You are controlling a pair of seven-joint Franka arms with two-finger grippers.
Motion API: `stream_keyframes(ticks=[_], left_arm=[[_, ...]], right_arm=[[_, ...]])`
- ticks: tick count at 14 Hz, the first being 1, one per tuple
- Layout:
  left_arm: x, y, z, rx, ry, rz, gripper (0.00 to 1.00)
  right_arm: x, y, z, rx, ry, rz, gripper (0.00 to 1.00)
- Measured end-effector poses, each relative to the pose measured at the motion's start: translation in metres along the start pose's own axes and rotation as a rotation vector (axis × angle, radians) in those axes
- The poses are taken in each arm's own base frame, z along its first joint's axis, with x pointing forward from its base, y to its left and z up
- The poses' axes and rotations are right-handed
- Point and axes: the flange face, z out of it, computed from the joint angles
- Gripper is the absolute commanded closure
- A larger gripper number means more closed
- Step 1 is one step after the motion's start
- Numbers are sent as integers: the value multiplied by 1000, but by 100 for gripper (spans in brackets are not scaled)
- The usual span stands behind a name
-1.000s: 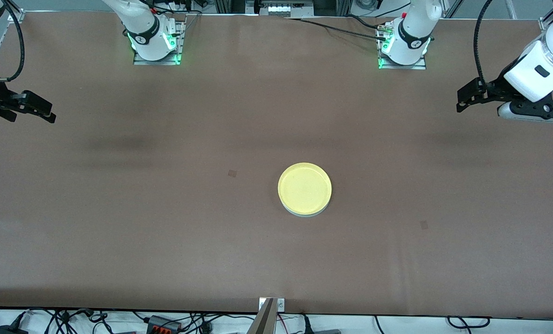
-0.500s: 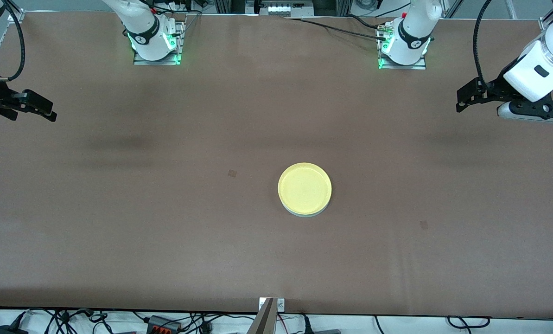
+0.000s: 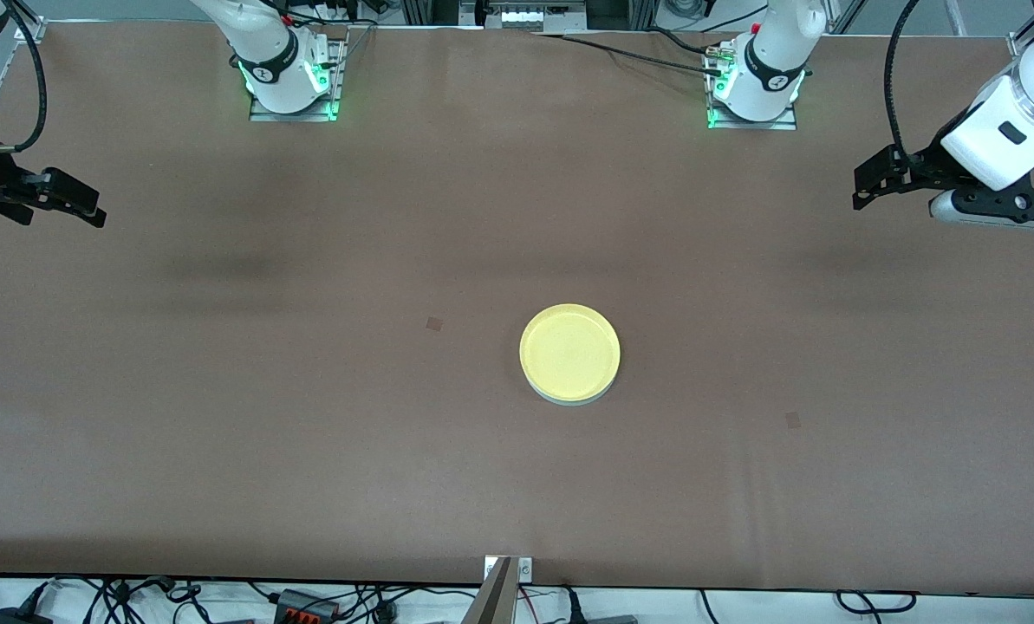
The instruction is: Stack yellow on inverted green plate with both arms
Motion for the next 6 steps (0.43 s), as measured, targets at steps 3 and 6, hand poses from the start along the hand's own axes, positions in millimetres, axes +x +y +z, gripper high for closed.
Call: stream_keyframes(ticks=[3,6], left_arm=[[0,0,0,0,0,0,0],[0,0,0,0,0,0,0]], right_arm=[[1,1,2,0,-1,1,0],[2,1,7,0,-10,1,0]])
